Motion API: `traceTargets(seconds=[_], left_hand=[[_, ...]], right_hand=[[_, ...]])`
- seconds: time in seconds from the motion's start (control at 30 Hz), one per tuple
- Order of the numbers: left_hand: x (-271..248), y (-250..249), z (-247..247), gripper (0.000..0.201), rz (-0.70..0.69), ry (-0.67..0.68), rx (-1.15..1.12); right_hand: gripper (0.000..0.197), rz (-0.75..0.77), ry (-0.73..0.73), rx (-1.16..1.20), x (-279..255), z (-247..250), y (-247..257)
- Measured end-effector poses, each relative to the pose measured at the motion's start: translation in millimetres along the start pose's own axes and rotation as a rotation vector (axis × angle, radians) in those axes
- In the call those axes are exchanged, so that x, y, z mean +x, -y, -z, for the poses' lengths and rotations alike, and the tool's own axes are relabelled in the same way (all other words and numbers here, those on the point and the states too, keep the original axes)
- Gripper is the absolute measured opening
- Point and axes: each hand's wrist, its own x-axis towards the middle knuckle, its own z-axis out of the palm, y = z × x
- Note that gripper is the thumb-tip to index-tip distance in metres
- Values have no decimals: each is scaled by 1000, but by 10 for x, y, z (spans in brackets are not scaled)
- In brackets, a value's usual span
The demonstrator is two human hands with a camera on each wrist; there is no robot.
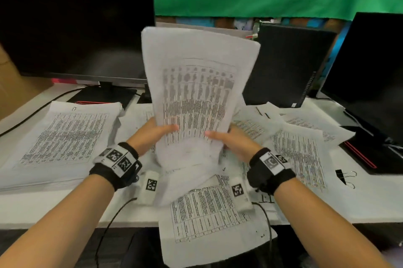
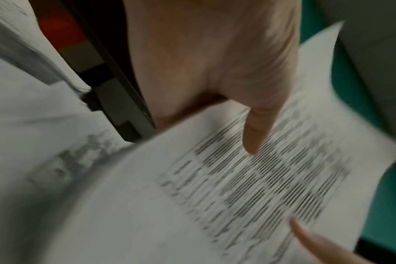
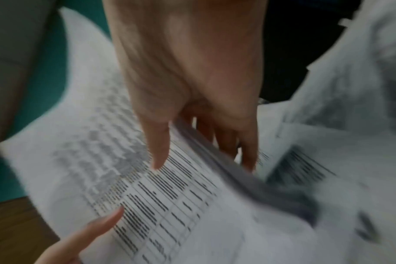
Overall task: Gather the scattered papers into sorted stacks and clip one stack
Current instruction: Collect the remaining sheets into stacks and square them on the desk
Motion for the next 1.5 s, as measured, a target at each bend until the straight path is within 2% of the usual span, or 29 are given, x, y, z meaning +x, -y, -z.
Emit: traceTargets(seconds=[0.03, 0.07, 0.1, 0.17, 0.23, 0.33, 0.4, 0.47, 0.57, 0.67, 0.73, 0.8, 0.9, 0.93, 1.0, 1.1, 1.2, 1.27, 1.37, 1.5], left_hand=[[11, 73, 13, 49, 29, 10, 16], [22, 100, 24, 53, 37, -25, -15], [39, 105, 27, 48, 35, -102, -78], [77, 81, 55, 31, 17, -271, -180], [106, 67, 79, 25, -2, -373, -193], [125, 110, 95, 25, 47, -462, -117], [111, 148, 124, 27, 133, -570, -49], [56, 206, 172, 45, 235, -660, -43], [-48, 358, 225, 72, 296, -651, -15], [-127, 463, 239, 87, 369, -592, -118], [-145, 510, 219, 83, 445, -564, -184], [-184, 460, 175, 79, 437, -573, -240], [-134, 459, 150, 72, 420, -569, -305], [-118, 441, 139, 65, 411, -538, -290], [-75, 422, 109, 50, 409, -438, -109], [10, 338, 56, 31, 285, -423, 249], [-1, 140, 36, 27, 71, -513, 441], [-39, -13, 62, 28, -66, -566, 522], [-96, -304, 131, 26, -290, -641, 577], [-154, -762, 292, 18, -489, -778, 652]], right_hand=[[52, -62, 35, -6, 2, -32, -77], [66, -98, 40, 13, 36, -45, -144], [69, -113, 9, 32, 63, -56, -167], [47, -89, -65, 42, 109, -54, -160], [40, -76, -51, 15, 159, -45, -187], [25, -103, -48, 22, 203, -35, -247], [26, -129, -156, 28, 250, 44, -320], [28, -151, -265, 62, 304, 193, -410], [25, -207, -275, 78, 352, 385, -559], [30, -282, -148, 99, 320, 463, -660], [33, -318, -70, 158, 295, 504, -706], [36, -334, -8, 196, 280, 549, -712], [17, -342, 9, 138, 235, 592, -705], [15, -340, 3, 92, 222, 593, -706], [24, -334, -11, -5, 196, 572, -698], [33, -330, -17, -82, 178, 532, -682], [23, -319, -28, -47, 168, 530, -690], [16, -305, -23, 15, 162, 554, -714], [20, -300, -10, 29, 179, 593, -761], [22, -337, 44, 25, 203, 606, -767]])
